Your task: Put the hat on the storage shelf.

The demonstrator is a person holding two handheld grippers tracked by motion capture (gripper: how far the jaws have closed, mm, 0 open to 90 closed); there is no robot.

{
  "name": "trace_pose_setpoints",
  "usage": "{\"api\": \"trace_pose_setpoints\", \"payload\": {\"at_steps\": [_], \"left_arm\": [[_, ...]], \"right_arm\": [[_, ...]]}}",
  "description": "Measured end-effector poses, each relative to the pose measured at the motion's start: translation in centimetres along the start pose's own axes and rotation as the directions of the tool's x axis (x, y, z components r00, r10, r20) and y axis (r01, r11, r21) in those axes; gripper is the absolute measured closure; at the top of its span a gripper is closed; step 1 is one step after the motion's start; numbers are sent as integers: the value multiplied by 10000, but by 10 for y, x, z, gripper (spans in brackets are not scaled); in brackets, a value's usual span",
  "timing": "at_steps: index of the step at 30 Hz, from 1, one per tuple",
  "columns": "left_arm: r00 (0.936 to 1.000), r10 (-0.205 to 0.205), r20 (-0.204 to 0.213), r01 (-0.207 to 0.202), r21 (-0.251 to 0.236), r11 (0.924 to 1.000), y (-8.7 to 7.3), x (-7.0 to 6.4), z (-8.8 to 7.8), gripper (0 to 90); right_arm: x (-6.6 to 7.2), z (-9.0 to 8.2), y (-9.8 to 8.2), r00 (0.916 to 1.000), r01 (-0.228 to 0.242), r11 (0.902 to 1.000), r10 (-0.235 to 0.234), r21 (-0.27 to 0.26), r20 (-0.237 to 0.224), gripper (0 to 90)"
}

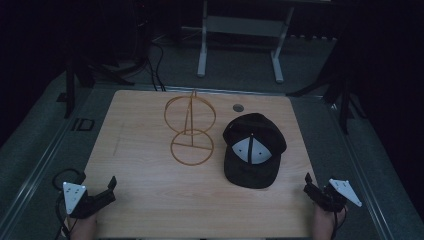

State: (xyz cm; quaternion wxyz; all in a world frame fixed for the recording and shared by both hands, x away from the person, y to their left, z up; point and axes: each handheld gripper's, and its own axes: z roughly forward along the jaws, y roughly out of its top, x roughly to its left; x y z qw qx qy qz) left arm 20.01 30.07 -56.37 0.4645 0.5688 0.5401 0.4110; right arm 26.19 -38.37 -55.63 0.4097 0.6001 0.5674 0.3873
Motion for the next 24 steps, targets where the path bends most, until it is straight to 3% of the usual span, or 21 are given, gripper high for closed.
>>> {"api": "trace_pose_setpoints", "payload": {"at_steps": [4,5,10,12,13,19,24], "left_arm": [[9999,131,40,-131,136,9998,0,-3,2,13],[9994,317,-118,-314,221,9993,1,-5,2,13],[9990,411,-191,-410,81,9991,2,-7,1,13],[9976,559,-405,-555,118,9984,3,-9,0,13],[9975,585,-400,-580,121,9982,3,-9,0,13],[9998,-39,187,31,419,9991,4,-8,0,13],[9956,-193,920,118,817,9966,7,-13,1,14]], "right_arm": [[0,1,1,10000,8,9999,-8,151,-19,136],[-1,1,1,10000,-2,9998,3,190,-54,135],[0,0,3,9995,93,9994,-83,331,-290,133],[5,-5,15,9959,18,9993,17,385,-903,132],[6,-6,18,9951,14,9993,24,380,-987,132],[19,-10,42,9860,336,9989,-276,338,-1643,131],[31,-9,64,9719,390,9990,-330,211,-2333,128]]}}
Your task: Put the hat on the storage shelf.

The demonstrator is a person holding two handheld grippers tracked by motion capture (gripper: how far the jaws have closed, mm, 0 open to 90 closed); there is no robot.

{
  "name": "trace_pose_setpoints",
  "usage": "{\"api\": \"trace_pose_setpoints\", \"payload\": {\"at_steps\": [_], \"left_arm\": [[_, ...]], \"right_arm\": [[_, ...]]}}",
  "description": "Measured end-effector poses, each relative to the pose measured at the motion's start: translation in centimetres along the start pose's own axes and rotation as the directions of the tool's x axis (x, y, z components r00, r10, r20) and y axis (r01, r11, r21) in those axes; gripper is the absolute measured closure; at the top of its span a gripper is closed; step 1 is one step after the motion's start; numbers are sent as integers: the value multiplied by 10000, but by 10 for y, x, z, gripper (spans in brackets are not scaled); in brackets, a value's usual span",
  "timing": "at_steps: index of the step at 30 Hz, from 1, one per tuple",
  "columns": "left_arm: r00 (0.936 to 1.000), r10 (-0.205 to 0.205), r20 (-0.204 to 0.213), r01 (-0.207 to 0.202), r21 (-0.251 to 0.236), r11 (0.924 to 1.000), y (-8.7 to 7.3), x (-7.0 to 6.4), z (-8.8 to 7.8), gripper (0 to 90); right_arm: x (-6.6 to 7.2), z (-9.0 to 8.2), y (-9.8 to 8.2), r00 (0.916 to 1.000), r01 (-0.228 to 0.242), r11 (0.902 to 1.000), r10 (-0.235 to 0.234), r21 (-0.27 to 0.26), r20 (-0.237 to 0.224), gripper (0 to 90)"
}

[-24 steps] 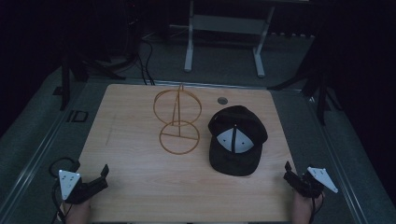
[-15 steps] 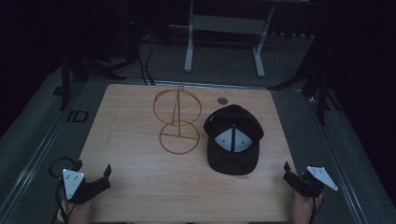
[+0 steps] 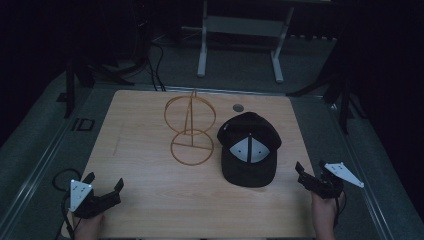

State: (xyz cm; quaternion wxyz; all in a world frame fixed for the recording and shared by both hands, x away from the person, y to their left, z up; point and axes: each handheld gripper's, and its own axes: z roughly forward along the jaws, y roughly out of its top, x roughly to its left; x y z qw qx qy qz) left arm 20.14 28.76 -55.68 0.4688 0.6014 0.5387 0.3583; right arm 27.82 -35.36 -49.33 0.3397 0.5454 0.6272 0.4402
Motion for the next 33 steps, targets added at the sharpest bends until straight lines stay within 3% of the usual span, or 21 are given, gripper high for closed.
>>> {"api": "trace_pose_setpoints", "payload": {"at_steps": [5,10,14,20,24,33], "left_arm": [[9979,559,315,-572,402,9976,0,-8,1,13],[9965,654,520,-681,526,9963,0,-11,2,14],[9958,649,653,-682,503,9964,1,-11,2,14],[9946,618,838,-659,471,9967,1,-11,1,14],[9945,593,866,-635,462,9969,1,-11,1,14],[9917,721,1065,-774,465,9959,1,-13,1,14]], "right_arm": [[13,5,17,9986,169,9998,-176,-127,-507,127],[26,16,37,9964,145,9999,-146,-16,-831,119],[38,26,50,9938,845,9961,-860,-239,-709,119],[50,52,64,9846,1323,9907,-1276,319,-1194,139],[54,69,69,9763,1217,9904,-1074,662,-1881,190],[71,104,70,9707,1695,9767,-1424,1314,-1934,340]]}}
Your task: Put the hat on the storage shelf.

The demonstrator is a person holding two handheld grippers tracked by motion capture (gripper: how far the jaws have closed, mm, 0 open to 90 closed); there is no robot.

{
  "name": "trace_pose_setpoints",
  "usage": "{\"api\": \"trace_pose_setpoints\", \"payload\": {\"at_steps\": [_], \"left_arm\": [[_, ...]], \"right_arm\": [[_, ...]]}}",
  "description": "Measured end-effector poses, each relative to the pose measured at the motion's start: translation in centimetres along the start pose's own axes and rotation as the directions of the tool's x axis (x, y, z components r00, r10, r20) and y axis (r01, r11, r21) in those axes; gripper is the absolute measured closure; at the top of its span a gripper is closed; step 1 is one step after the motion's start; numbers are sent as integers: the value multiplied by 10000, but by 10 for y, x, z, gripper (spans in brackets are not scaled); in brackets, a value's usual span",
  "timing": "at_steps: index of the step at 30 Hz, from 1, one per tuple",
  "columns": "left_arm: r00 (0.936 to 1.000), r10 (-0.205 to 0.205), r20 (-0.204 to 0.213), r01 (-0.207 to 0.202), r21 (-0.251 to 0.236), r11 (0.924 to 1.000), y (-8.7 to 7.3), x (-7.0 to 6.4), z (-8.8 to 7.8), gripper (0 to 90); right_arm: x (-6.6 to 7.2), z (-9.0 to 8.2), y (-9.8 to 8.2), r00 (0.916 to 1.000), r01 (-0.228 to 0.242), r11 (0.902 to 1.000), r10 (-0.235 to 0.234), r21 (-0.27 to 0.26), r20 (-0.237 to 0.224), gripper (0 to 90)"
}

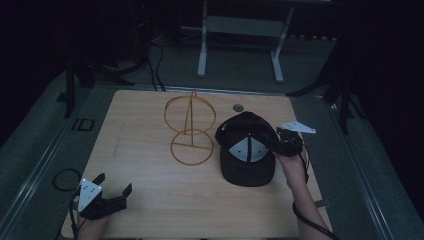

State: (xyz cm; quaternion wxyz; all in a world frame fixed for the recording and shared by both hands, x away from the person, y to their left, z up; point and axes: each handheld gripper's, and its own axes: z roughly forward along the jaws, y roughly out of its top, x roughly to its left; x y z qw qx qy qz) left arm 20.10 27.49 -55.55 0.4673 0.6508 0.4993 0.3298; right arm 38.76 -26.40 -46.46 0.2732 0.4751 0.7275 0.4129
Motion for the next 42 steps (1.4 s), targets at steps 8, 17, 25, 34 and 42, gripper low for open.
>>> {"api": "trace_pose_setpoints", "payload": {"at_steps": [8,17,25,34,42], "left_arm": [[10000,32,7,-32,-7,10000,0,-1,0,14],[10000,19,84,-20,85,10000,0,0,1,14],[9999,-81,-67,80,-88,9999,1,1,-2,14],[9999,-114,-36,113,-163,9998,1,2,-3,14],[9999,-120,-34,119,-208,9997,2,1,-3,14]], "right_arm": [[7,22,3,9975,634,9957,-654,677,285,473],[7,28,3,9937,582,9922,-682,1107,888,742],[6,28,5,9978,148,9933,-221,1145,632,889],[17,12,15,9986,-393,9989,383,263,360,894],[24,-8,26,9975,-699,9969,702,-366,64,894]]}}
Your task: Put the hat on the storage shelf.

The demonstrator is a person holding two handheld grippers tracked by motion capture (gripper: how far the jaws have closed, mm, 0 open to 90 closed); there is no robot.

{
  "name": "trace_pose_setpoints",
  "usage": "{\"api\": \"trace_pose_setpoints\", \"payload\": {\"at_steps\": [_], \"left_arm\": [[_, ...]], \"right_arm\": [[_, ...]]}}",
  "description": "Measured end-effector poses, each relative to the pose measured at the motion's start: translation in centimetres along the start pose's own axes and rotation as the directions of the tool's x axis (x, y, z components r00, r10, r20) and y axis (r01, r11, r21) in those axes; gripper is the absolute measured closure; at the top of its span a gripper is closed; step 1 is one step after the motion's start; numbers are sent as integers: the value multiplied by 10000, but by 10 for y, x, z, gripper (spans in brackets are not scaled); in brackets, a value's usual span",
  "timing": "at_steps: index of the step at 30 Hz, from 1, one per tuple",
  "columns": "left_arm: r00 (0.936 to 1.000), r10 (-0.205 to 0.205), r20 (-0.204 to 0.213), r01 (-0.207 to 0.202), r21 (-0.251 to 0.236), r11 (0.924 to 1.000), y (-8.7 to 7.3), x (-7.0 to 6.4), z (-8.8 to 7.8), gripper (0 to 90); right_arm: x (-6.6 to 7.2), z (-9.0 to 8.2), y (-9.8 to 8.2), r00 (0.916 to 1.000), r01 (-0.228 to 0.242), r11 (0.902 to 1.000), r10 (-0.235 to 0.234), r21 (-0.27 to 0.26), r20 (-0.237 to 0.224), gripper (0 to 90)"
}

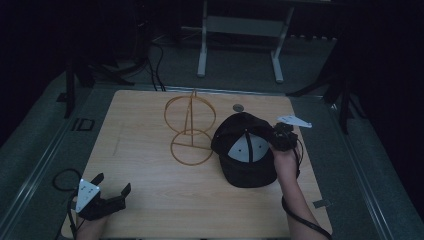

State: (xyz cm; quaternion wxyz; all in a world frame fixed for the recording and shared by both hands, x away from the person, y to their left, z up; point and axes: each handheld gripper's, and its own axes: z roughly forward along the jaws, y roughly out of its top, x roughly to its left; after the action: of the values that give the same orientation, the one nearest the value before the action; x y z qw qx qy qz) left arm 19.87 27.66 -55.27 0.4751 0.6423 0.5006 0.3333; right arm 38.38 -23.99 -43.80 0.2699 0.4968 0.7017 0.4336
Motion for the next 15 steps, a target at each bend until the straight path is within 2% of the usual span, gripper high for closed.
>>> {"api": "trace_pose_setpoints", "payload": {"at_steps": [6,15], "left_arm": [[9999,107,69,-106,-35,9999,0,-2,0,14],[9984,288,494,-280,-166,9995,4,-13,3,14]], "right_arm": [[-1,-17,5,9997,-218,9987,213,-458,-108,894],[-1,-38,11,9997,-215,9954,208,-936,-92,894]]}}
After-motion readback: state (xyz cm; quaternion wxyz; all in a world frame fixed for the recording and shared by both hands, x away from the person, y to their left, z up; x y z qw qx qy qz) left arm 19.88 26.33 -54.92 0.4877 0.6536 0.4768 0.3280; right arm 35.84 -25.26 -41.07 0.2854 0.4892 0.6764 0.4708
